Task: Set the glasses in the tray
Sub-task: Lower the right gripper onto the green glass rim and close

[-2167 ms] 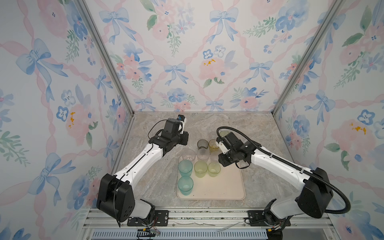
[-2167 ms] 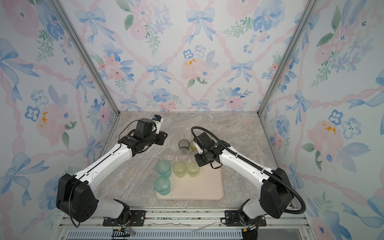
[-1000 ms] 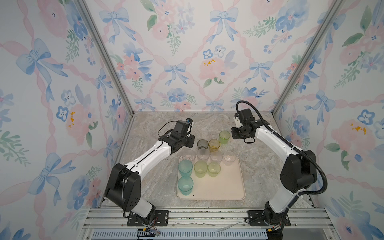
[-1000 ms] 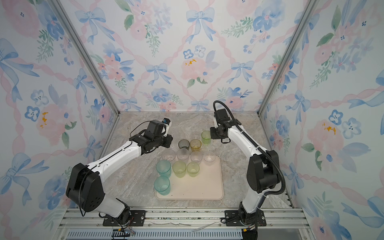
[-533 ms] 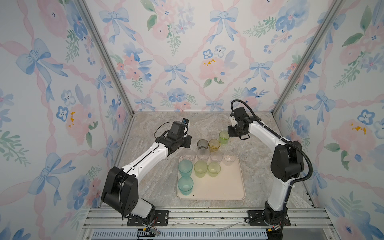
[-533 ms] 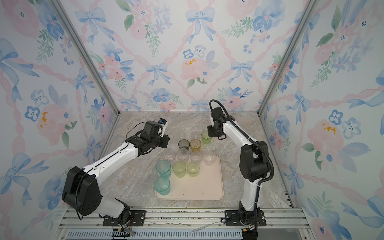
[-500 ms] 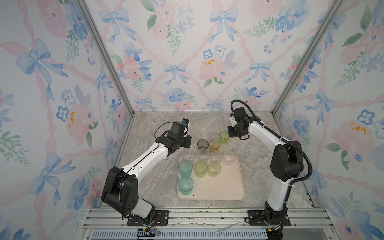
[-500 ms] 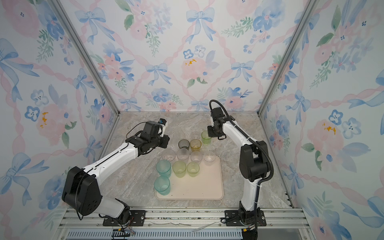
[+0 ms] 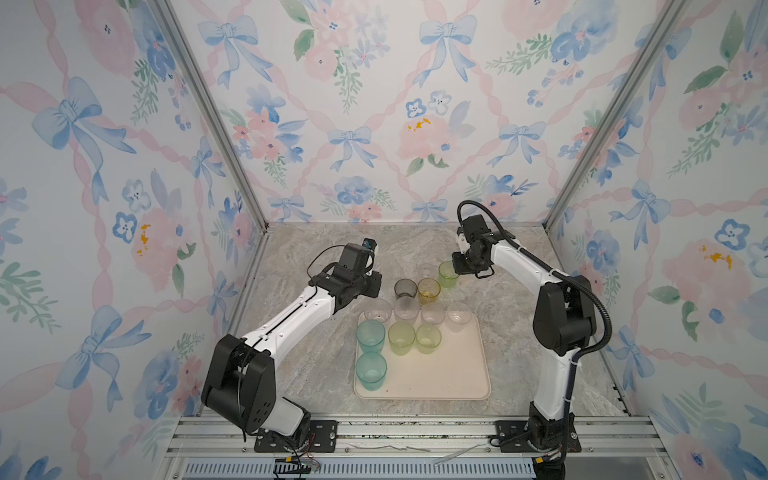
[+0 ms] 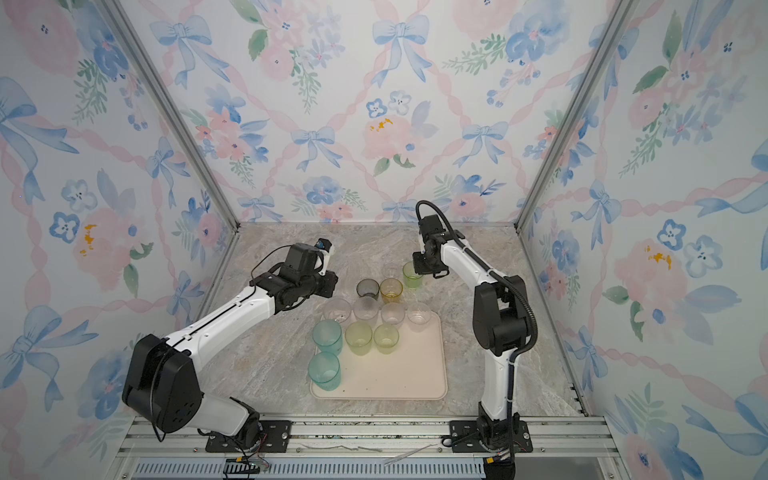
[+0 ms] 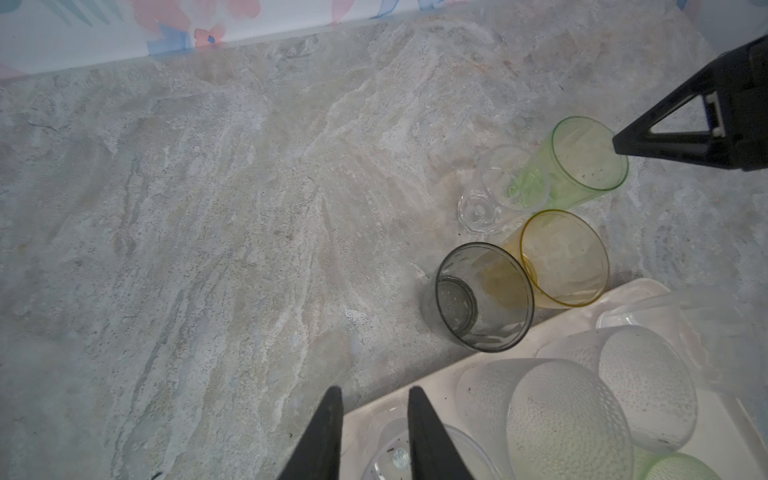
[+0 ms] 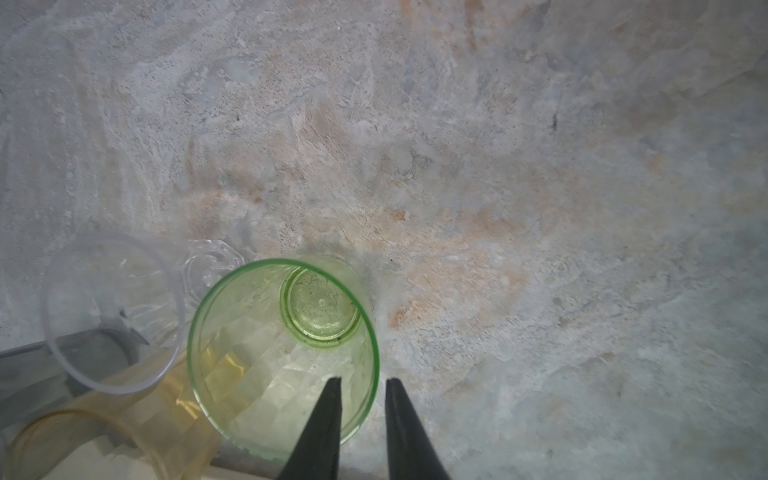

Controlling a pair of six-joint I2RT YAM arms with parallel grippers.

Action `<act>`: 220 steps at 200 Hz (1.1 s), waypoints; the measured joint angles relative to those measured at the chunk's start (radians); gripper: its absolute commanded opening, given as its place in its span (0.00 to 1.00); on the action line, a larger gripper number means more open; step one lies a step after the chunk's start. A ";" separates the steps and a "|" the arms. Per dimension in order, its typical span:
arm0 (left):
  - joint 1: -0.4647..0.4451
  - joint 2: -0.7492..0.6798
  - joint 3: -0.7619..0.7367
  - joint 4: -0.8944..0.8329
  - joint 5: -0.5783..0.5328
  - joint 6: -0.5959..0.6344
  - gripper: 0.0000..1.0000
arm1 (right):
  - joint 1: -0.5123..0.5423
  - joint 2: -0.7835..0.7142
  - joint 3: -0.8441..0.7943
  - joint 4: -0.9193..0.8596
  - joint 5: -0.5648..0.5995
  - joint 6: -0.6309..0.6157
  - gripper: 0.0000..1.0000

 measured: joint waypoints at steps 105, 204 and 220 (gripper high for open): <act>0.014 -0.016 -0.015 0.002 0.000 0.000 0.30 | -0.003 0.069 0.046 -0.006 -0.003 0.000 0.16; 0.022 -0.016 -0.015 0.003 0.001 0.000 0.30 | -0.023 0.071 0.052 -0.005 -0.003 0.001 0.00; 0.022 -0.016 -0.015 0.002 0.001 0.000 0.30 | -0.027 0.066 0.040 0.006 -0.003 0.001 0.00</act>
